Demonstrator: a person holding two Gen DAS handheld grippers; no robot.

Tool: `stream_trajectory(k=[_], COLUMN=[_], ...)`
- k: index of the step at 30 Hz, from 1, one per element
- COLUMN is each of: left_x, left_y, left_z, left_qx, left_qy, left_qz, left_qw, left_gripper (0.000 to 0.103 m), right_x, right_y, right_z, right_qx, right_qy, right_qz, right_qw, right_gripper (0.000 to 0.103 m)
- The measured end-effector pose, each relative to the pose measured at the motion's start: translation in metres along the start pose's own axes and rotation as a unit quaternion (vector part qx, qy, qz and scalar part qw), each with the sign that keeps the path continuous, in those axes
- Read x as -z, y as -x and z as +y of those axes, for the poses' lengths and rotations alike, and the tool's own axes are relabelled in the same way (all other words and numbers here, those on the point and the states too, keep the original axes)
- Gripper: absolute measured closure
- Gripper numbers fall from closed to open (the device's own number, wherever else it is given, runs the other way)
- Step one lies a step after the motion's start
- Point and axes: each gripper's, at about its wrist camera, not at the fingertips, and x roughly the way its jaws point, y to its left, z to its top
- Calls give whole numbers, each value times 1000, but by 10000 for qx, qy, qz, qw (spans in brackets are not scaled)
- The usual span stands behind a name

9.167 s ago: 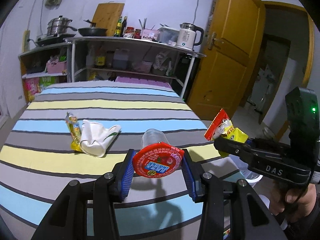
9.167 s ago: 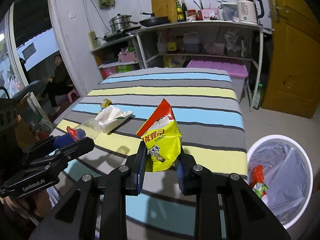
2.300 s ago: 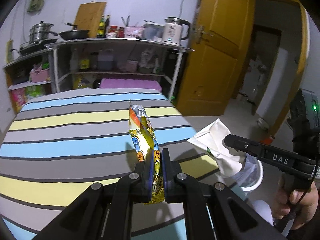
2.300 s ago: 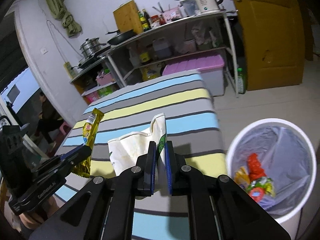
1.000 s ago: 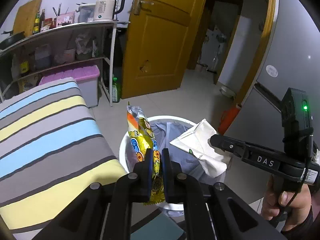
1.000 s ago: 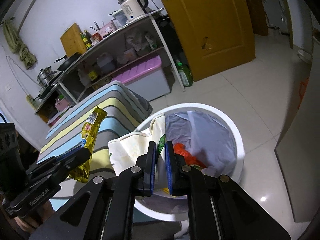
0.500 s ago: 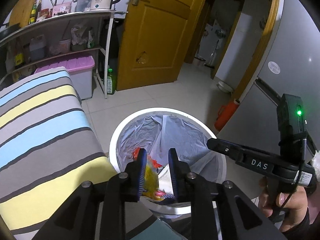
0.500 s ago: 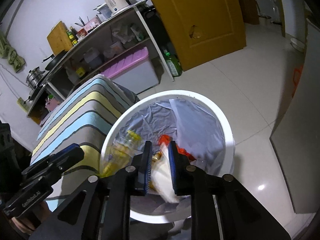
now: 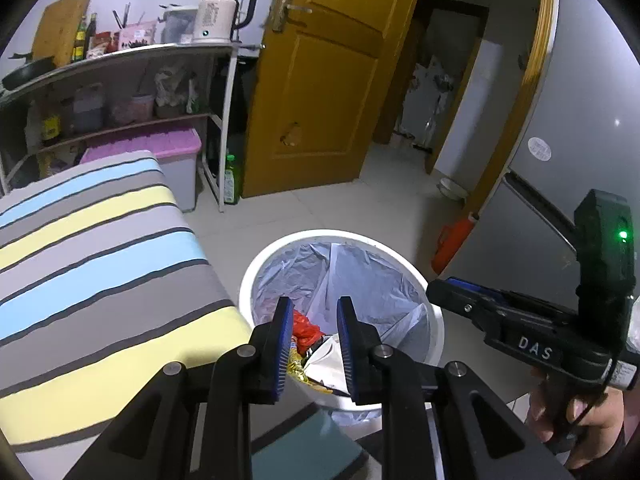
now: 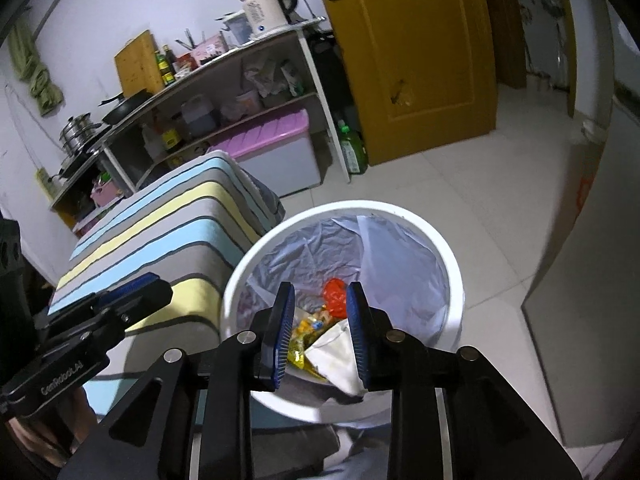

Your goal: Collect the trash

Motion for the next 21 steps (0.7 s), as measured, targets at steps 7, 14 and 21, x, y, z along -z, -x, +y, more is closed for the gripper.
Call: stream_trajectory(k=[7,14,21], left_x=[10,27,45], left_y=[40,79,109], left_z=[-2,-7,-12], left_qx=[-133,-287,-459], left_qy=[-38,-64,-43], left_qz=[-263,-442,-566], left_qw=[9996,9986,9973], left_gripper=[81,77,76], right_x=[17,35,60], right_y=[35,59,81], right_z=[31,48,60], right_qx=[43,25,13], right_qy=[407,596,770], right_qz=[-300,-380,-481], right_qw=[9987,9975,9959], right_gripper=[75,75,74])
